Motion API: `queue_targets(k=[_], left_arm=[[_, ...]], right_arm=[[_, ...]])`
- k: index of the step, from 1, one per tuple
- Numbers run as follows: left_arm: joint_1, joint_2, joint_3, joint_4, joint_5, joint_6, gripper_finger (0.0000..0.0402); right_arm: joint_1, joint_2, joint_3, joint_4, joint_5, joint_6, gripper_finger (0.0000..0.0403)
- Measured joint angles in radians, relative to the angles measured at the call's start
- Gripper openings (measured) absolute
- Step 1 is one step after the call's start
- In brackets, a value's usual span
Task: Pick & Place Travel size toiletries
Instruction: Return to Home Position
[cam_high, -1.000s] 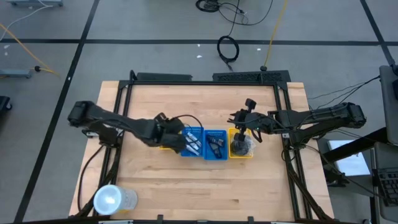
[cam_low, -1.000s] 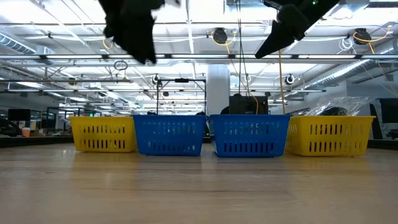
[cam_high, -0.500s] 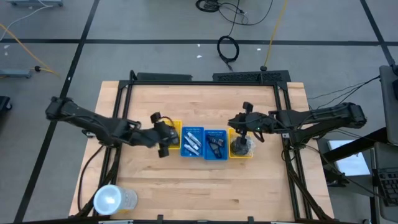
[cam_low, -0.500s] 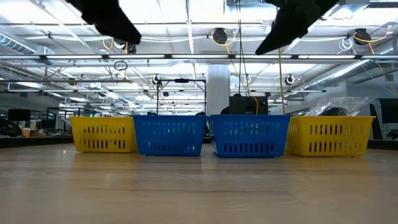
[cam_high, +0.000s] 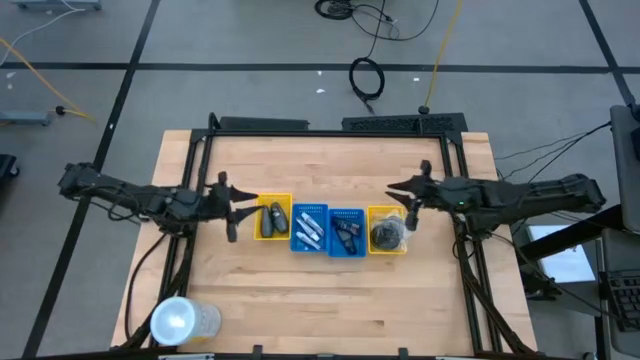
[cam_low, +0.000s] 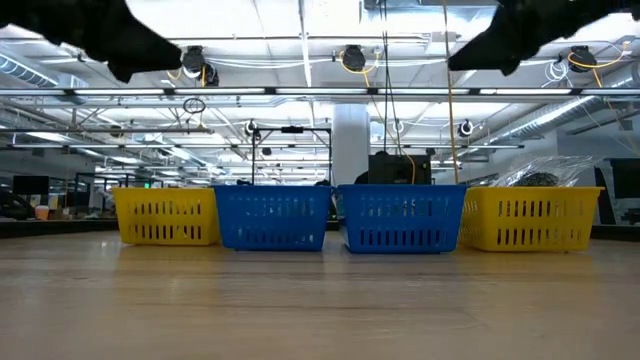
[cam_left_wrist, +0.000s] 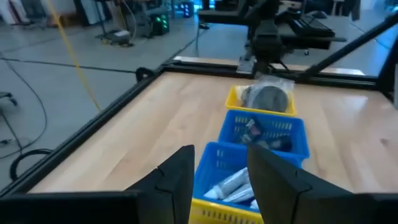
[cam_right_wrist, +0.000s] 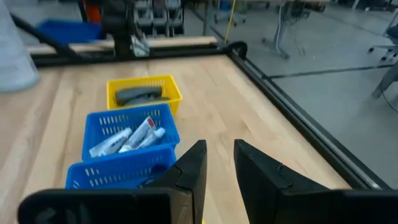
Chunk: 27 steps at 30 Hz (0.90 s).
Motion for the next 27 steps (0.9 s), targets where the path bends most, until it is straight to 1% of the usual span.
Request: queue_targets(k=[8, 15, 18, 21, 24, 27], left_arm=[[0.0, -0.195, -0.138, 0.017, -0.059, 0.0, 0.0143], [0.0, -0.358, -0.212, 0.022, -0.059, 0.004, 0.0143], [0.0, -0.424, -0.244, 0.017, -0.056, 0.005, 0.0143], [0.0, -0.481, -0.281, 0.016, -0.048, 0.005, 0.0143], [0.0, -0.529, -0.32, 0.019, -0.018, 0.004, 0.0143], [0.0, -0.569, -0.365, 0.017, -0.016, -0.018, 0.0143]], right_arm=[[0.0, -0.272, -0.171, 0.072, 0.025, 0.002, 0.0073], [0.0, -0.523, -0.339, 0.238, 0.027, -0.04, 0.0073], [0.0, -0.612, -0.405, 0.271, 0.026, -0.052, 0.0073], [0.0, -0.669, -0.471, 0.296, 0.023, -0.036, 0.0073], [0.0, -0.708, -0.515, 0.305, -0.02, -0.031, 0.0073], [0.0, -0.709, -0.541, 0.301, -0.059, -0.008, 0.0073]])
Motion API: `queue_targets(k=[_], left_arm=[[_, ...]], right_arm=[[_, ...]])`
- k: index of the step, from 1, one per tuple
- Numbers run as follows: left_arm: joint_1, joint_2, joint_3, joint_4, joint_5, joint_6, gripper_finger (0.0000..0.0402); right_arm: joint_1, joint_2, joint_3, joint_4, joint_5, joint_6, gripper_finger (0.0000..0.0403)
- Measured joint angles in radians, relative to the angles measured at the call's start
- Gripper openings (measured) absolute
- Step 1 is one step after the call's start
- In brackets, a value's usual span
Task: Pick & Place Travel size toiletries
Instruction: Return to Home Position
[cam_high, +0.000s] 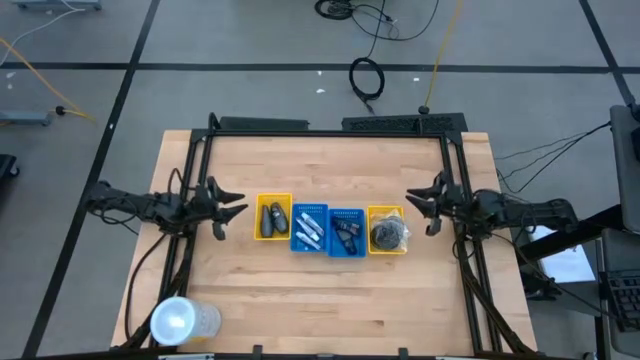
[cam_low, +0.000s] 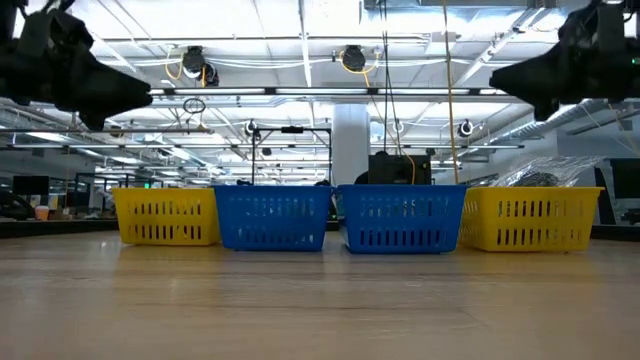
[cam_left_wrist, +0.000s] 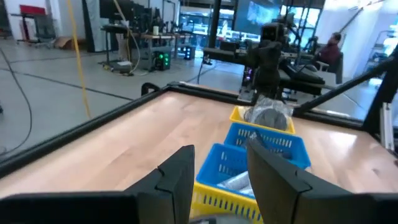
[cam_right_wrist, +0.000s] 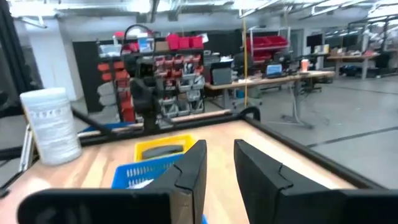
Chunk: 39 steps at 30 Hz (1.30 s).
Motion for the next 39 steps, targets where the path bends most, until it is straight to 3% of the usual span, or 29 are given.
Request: queue_targets(k=[8, 12, 39], left_arm=[[0.009, -0.011, -0.01, 0.008, -0.131, 0.072, 0.0143], [0.01, -0.01, -0.01, 0.007, -0.184, 0.105, 0.0143], [0.01, -0.009, -0.01, 0.007, -0.182, 0.155, 0.0143]], right_arm=[[0.0, 0.0, -0.099, 0.099, -0.022, -0.037, 0.0073], [0.0, 0.003, -0.099, 0.009, -0.041, -0.053, 0.0073], [0.0, 0.069, -0.102, -0.002, -0.046, -0.033, 0.0073]])
